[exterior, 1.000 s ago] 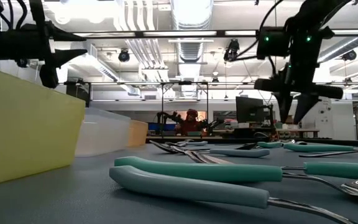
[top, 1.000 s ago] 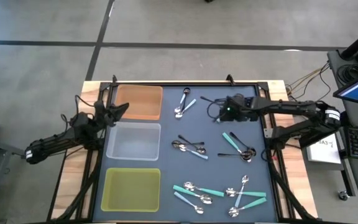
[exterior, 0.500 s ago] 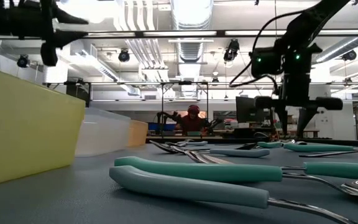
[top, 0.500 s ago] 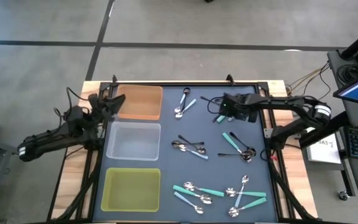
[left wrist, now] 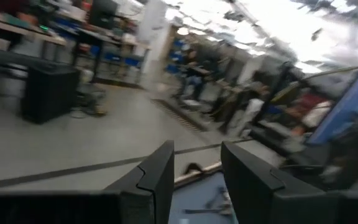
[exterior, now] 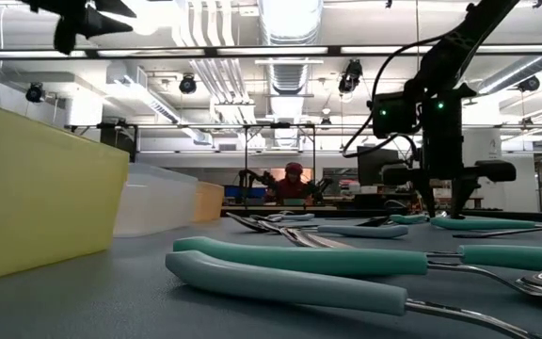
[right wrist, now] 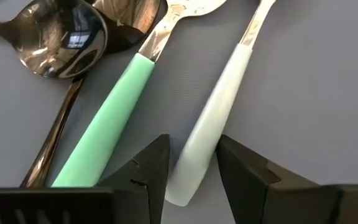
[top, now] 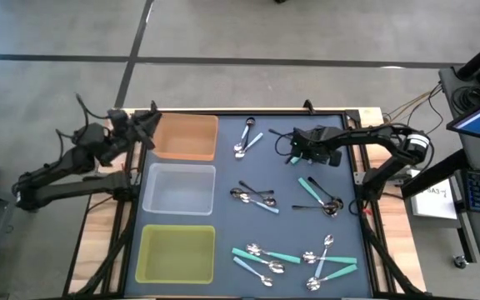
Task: Sort silverware by color (type)
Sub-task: Put the light blue spoon into the orange bin
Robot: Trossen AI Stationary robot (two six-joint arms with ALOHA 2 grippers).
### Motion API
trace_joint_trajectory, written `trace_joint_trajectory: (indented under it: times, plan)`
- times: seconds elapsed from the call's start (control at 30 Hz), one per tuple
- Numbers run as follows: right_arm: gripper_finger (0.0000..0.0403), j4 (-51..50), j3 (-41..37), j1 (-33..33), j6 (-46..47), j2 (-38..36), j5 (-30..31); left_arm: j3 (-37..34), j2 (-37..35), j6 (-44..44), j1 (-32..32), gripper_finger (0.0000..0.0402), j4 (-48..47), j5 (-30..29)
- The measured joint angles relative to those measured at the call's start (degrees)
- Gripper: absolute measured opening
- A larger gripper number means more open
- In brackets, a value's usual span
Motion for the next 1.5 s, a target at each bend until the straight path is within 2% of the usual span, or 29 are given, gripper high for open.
trace_joint_trajectory:
  times: [0.27, 0.37, 0.47, 0.67, 0.8, 0.97, 1.07, 1.13, 1.3, 1.5]
  plan:
    - [0.0041, 0.04, -0.09, 0.04, -0.79, 1.96, 0.58, 11.29, 0.03, 4.58, 0.0, 0.0115, -17.84, -11.24]
    - [0.004, 0.04, -0.13, 0.04, -2.08, 0.84, 0.6, 16.03, -0.74, 3.37, 0.02, 0.0115, -26.11, -14.62]
    - [0.004, 0.02, -0.14, 0.04, -3.18, -1.55, 0.42, 19.41, -1.95, 2.7, 0.02, 0.0115, -31.08, -15.2]
    - [0.004, 0.54, 0.42, 2.41, -3.76, -10.62, 0.9, 20.1, -6.01, 1.39, 0.02, 0.0115, -32.46, -15.14]
    - [0.004, 15.06, 1.01, 4.95, -8.55, -16.76, 2.2, 18.05, -7.75, -2.32, 0.02, 0.0115, -32.73, -14.99]
    - [0.004, 44.2, 1.08, 7.38, -18.76, -19.6, 2.45, 14.08, -7.85, -4.5, 0.02, 0.0115, -31.86, -14.94]
    - [0.004, 60.6, 1.14, 8.17, -24.99, -18.05, 2.41, 11.83, -7.21, -5.75, 0.02, 0.0115, -29.47, -14.87]
    - [0.004, 67.55, 1.63, 8.33, -26.77, -16.17, 2.09, 10.36, -6.89, -5.81, 0.0, 0.0115, -26.77, -14.79]
    - [0.004, 65.84, 9.64, 8.68, -30.22, -7.48, -2.88, 9.34, -6.06, -5.53, 0.0, 0.0115, -21.55, -14.69]
    - [0.004, 63.04, 25.34, 9.69, -37.32, 7.49, -9.09, 10.83, -5.86, -5.48, 0.0, 0.0115, -21.11, -14.46]
